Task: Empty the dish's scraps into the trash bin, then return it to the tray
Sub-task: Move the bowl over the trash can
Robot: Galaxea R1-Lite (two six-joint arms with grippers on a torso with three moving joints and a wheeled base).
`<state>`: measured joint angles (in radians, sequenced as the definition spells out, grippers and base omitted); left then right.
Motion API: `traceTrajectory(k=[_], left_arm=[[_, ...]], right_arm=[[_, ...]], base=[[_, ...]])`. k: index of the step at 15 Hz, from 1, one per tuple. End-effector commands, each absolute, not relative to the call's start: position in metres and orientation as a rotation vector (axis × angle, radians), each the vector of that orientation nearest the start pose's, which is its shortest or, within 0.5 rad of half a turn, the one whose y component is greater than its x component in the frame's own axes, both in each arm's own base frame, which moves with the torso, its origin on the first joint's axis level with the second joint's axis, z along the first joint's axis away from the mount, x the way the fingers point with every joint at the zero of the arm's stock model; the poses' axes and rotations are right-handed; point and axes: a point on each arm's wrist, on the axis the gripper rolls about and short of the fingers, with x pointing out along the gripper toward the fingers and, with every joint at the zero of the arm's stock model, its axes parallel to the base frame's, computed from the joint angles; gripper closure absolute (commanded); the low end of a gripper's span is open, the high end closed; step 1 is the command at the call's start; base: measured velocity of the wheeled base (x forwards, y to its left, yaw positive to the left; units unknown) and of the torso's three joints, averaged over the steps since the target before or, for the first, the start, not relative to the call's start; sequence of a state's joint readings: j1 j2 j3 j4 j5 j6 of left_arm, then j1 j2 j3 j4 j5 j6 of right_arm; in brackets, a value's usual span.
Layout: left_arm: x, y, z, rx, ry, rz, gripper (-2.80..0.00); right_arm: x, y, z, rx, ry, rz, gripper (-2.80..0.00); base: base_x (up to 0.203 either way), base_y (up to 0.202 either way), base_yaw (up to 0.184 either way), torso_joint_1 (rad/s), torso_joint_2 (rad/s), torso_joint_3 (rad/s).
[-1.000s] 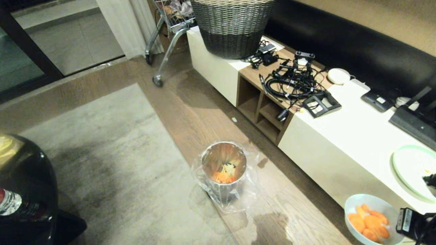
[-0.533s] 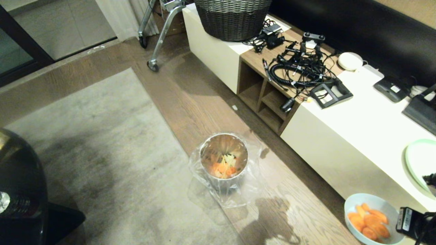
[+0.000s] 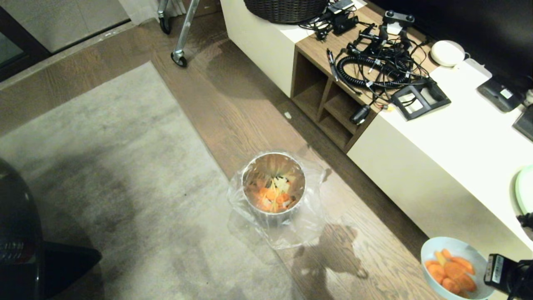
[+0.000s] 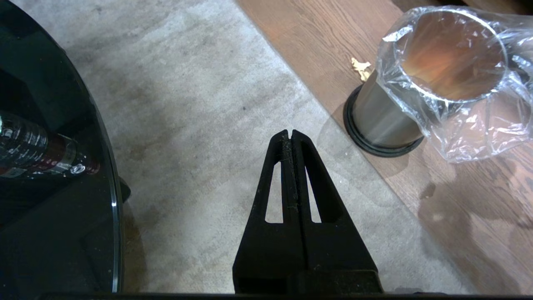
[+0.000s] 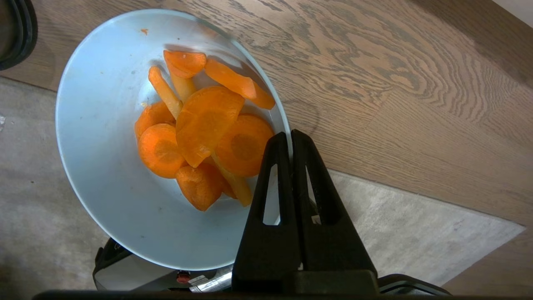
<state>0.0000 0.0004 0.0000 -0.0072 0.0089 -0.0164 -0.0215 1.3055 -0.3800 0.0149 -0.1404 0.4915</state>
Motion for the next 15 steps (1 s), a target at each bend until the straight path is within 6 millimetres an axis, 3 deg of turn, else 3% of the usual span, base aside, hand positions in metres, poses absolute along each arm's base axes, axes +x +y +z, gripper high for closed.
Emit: traceTrajectory(k=[1,5,8,12,15], left_arm=[[-0.023,0.0,0.076,-0.017,-0.008,0.009,0.0],[-0.023,0.0,0.076,-0.017,-0.008,0.009,0.0],[-0.023,0.0,0.076,-0.017,-0.008,0.009,0.0],[-0.023,0.0,0.076,-0.017,-0.008,0.009,0.0],[-0.023,0.0,0.076,-0.017,-0.008,0.009,0.0]], right_arm=[[0.148,-0.006,0.116,0.401,0.868,-0.374,0.0],[0.16,-0.005,0.13,0.343,0.825,-0.321,0.0],[0.183,0.008,0.148,0.294,0.787,-0.23,0.0],[0.226,0.04,0.174,0.256,0.726,-0.097,0.0],[0.248,0.073,0.19,0.216,0.705,-0.007,0.0]], base=[[0.0,0.0,0.0,0.005,0.0,-0.056],[0.0,0.0,0.0,0.001,0.0,-0.008],[0.0,0.0,0.0,0.0,0.0,0.0],[0.0,0.0,0.0,0.0,0.0,0.0],[0.0,0.0,0.0,0.0,0.0,0.0]])
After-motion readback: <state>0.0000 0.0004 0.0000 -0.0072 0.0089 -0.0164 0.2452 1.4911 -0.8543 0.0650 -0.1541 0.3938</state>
